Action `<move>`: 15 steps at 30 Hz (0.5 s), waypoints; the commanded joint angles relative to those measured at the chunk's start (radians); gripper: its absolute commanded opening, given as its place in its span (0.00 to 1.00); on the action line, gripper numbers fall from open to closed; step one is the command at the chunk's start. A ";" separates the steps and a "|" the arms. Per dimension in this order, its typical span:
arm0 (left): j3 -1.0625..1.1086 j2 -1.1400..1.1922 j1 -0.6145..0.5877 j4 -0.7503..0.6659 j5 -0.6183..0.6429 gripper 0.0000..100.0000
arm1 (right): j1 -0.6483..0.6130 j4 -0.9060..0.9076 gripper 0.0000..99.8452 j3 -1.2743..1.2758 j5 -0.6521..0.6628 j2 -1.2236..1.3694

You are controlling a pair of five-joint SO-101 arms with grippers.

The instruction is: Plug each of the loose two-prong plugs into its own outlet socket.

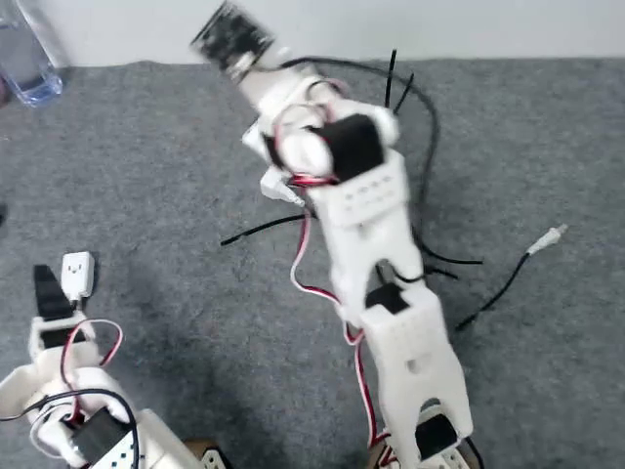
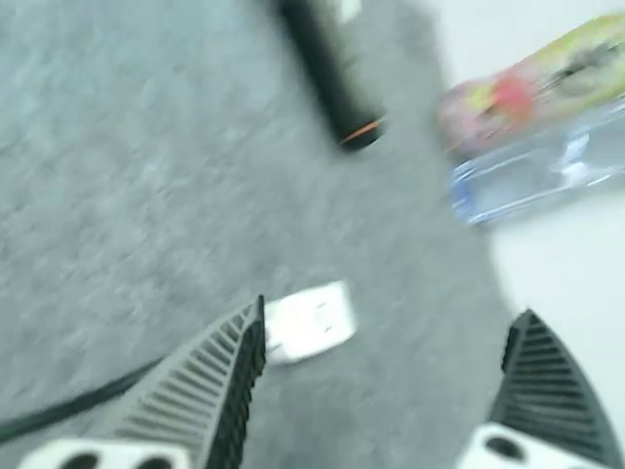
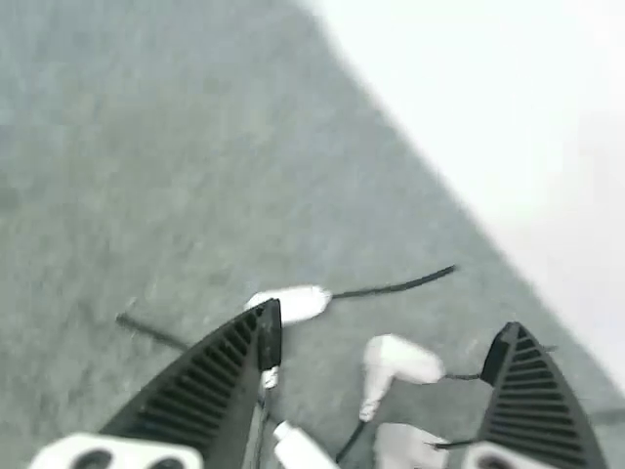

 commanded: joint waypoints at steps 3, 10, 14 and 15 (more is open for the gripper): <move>-0.012 -0.011 0.003 -0.262 -0.008 0.37 | 0.013 0.047 0.32 0.006 -0.028 -0.278; -0.012 -0.011 0.003 -0.393 -0.103 0.37 | 0.013 0.045 0.32 0.473 -0.026 -0.634; -0.012 -0.011 0.003 -0.393 -0.381 0.37 | 0.013 0.039 0.32 0.767 -0.026 -0.842; -0.012 -0.011 0.005 -0.396 -0.436 0.37 | 0.013 0.036 0.32 0.827 -0.026 -0.886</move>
